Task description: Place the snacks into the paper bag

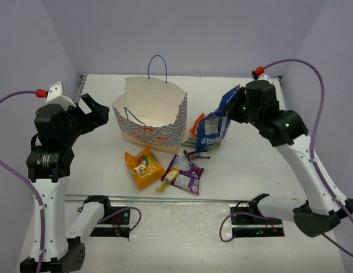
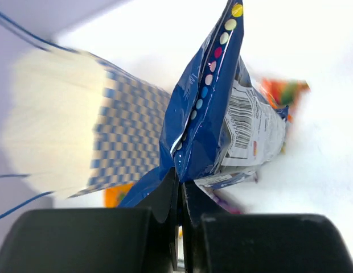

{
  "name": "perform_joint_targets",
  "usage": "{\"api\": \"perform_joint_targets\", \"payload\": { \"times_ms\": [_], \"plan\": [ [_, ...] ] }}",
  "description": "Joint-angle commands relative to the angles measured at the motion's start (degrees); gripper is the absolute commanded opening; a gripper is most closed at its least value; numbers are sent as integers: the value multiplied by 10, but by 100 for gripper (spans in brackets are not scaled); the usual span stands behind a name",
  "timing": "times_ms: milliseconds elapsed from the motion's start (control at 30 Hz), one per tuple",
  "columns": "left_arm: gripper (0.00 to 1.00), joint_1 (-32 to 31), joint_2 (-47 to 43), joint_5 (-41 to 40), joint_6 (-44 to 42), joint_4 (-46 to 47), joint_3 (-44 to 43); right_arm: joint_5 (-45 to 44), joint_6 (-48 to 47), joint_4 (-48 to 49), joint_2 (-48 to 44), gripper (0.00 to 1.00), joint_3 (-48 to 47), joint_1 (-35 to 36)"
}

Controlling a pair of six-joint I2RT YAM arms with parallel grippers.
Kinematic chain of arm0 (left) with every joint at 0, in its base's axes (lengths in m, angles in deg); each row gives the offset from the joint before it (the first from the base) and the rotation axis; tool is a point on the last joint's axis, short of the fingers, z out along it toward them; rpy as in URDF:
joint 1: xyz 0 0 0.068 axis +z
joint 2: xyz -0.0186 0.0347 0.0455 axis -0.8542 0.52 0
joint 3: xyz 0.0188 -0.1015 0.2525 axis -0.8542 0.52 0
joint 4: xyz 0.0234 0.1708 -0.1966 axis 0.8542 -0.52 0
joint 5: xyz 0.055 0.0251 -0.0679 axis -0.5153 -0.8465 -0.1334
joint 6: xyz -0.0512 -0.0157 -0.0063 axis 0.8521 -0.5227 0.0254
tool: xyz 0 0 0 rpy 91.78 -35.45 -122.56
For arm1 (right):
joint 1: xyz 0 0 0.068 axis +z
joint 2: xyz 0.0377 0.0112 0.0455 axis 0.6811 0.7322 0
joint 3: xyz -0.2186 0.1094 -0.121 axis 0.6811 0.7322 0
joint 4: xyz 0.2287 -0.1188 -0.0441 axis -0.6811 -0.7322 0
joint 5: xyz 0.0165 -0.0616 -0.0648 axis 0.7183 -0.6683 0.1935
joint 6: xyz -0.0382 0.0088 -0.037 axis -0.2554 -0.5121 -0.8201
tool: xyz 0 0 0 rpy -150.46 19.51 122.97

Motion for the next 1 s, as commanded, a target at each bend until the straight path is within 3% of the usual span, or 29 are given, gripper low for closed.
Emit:
{"api": "perform_joint_targets", "payload": {
  "times_ms": [0,267,567,967],
  "plan": [
    [100,-2,-14,14,-8,19,8,31,-81,101,-39,0,-75,-1],
    [100,-2,-29,12,-12,17,12,108,-119,158,43,0,-291,-1],
    [100,-2,-39,-1,-10,10,-2,195,-78,354,132,0,-362,0],
    [100,-2,-50,-29,0,16,8,309,67,567,271,0,-427,42]
  ]
}}
